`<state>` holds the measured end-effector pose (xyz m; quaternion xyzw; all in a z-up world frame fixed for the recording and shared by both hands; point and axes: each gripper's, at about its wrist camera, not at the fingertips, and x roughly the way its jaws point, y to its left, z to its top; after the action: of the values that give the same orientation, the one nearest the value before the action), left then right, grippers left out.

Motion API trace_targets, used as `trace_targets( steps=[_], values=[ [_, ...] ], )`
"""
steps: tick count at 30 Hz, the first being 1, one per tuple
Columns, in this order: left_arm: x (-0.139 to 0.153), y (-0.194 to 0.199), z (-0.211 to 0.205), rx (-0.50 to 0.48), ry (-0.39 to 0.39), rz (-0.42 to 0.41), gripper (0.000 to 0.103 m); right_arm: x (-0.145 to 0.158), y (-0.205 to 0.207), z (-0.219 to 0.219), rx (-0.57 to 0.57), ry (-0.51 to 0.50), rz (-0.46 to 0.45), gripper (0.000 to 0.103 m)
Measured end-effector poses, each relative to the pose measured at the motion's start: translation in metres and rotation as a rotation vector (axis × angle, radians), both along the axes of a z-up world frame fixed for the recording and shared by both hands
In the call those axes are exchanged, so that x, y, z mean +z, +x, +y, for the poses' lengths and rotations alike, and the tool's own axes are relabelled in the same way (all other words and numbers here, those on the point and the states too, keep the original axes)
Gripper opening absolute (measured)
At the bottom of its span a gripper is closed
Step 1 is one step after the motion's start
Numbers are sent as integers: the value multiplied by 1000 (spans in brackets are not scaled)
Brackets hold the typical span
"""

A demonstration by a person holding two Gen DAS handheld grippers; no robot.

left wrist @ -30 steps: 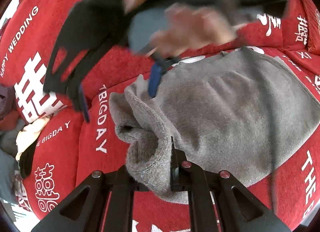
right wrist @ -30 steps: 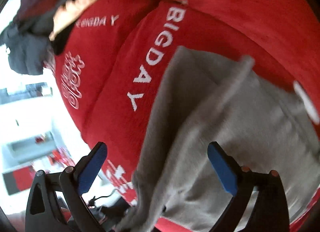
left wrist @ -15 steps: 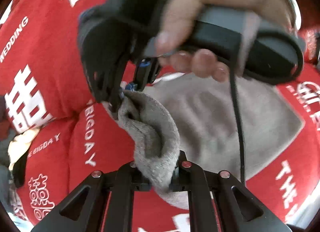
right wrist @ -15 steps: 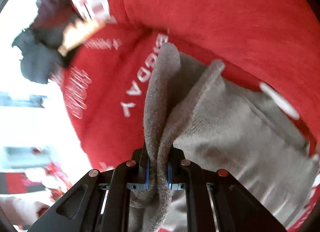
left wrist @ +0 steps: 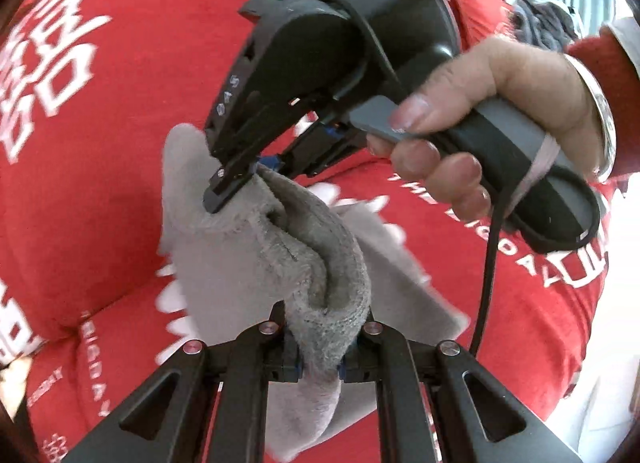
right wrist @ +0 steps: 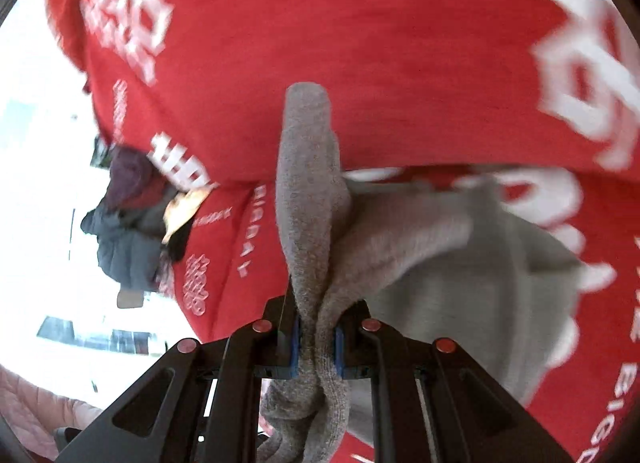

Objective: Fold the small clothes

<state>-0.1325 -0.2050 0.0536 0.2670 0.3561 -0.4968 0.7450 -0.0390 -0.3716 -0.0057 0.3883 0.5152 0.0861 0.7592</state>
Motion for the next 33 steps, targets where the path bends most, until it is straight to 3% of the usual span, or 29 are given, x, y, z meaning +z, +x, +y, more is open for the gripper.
trace_targets(
  steps=[6, 10, 17, 21, 22, 23, 24, 26, 28, 31, 33],
  values=[
    [-50, -29, -50, -51, 75, 87, 12, -60, -44, -43, -130, -15, 125, 14],
    [-83, -43, -60, -77, 145, 110, 12, -97, -60, -56, -186, 7, 200, 16],
    [-72, -45, -59, -71, 113, 88, 12, -65, -60, -57, -182, -28, 84, 15],
    [-77, -49, -62, -52, 135, 100, 12, -86, -63, -61, -178, -102, 190, 21],
    [-79, -48, -57, -43, 142, 113, 12, -90, -65, -61, -186, -110, 201, 29],
    [-78, -47, -56, -32, 146, 126, 19, -90, -69, -63, -204, -120, 204, 40],
    [-77, -45, -51, -21, 144, 142, 26, -91, -71, -63, -222, -122, 212, 43],
    [-72, -34, -38, 4, 131, 145, 78, -91, -78, -64, -259, -94, 231, 47],
    [-58, -29, -17, 11, 94, 130, 81, -87, -85, -62, -282, -97, 260, 53],
    [-44, -20, 10, -17, 117, 173, 81, -72, -106, -58, -298, -109, 263, 54],
    [-36, -5, 32, 16, 132, 208, 81, -64, -123, -54, -321, -79, 250, 54]
  ],
)
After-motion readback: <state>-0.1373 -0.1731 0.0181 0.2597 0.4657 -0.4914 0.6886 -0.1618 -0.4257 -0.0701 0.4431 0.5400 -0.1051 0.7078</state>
